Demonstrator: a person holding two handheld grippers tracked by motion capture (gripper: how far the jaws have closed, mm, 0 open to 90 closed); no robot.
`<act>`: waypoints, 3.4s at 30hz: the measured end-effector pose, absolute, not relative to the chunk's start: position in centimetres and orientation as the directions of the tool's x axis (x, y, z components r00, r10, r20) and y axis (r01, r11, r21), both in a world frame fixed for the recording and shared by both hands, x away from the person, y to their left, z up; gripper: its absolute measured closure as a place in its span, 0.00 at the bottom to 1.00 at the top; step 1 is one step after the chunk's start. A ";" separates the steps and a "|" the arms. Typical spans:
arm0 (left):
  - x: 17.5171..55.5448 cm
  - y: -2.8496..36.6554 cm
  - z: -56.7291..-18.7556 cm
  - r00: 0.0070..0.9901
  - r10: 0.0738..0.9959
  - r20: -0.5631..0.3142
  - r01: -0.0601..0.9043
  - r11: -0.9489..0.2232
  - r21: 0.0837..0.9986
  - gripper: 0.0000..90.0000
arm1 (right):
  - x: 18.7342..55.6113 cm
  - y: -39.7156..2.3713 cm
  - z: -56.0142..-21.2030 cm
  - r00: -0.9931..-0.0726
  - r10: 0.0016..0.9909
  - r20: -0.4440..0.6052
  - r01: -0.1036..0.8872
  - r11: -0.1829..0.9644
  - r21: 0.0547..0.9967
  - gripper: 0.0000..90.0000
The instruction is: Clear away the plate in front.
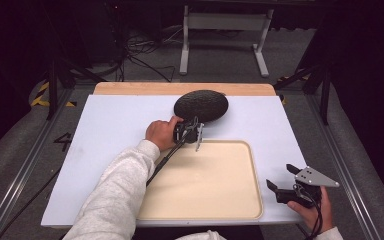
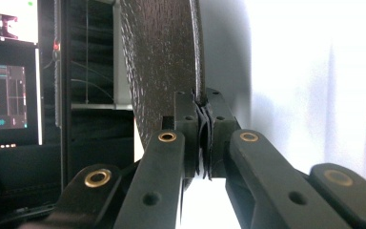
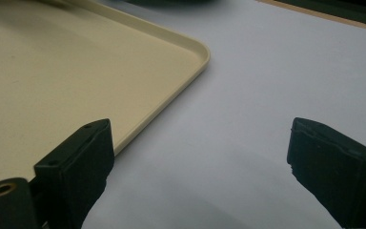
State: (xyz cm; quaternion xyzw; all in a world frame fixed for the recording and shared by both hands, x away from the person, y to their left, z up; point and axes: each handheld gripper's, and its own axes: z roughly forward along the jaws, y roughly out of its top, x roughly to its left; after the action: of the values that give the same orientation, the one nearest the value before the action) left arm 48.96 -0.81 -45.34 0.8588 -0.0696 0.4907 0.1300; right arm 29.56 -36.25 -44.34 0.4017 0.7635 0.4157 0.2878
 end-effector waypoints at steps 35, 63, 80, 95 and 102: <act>34.4 2.4 -40.7 0.377 0.025 0.926 -0.425 -0.884 0.197 0.93 | 29.5 -35.8 -44.1 -0.527 0.840 -0.127 0.368 0.360 0.857 0.11; 25.6 2.8 -43.4 0.465 -0.111 0.878 -0.552 -0.812 0.190 0.92 | 29.3 -35.4 -44.1 -0.572 0.809 -0.132 0.342 0.382 0.859 0.10; 26.7 2.4 -44.7 0.565 -0.140 0.813 -0.549 -0.799 0.244 0.96 | 29.2 -35.5 -44.2 -0.575 0.807 -0.136 0.339 0.386 0.858 0.10; 27.7 2.4 -45.3 0.670 -0.135 0.730 -0.501 -0.808 0.311 0.91 | 29.2 -35.5 -44.2 -0.575 0.806 -0.140 0.341 0.391 0.855 0.10; 27.8 2.2 -45.4 0.703 -0.142 0.697 -0.477 -0.821 0.314 0.88 | 29.3 -35.5 -44.3 -0.563 0.814 -0.146 0.356 0.398 0.846 0.10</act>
State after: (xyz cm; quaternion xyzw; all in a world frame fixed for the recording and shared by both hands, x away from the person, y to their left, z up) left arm 27.85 2.18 -45.43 0.8899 -0.1739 0.3441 0.2438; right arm 29.25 -35.54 -44.30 0.3717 0.7865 0.4035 0.2837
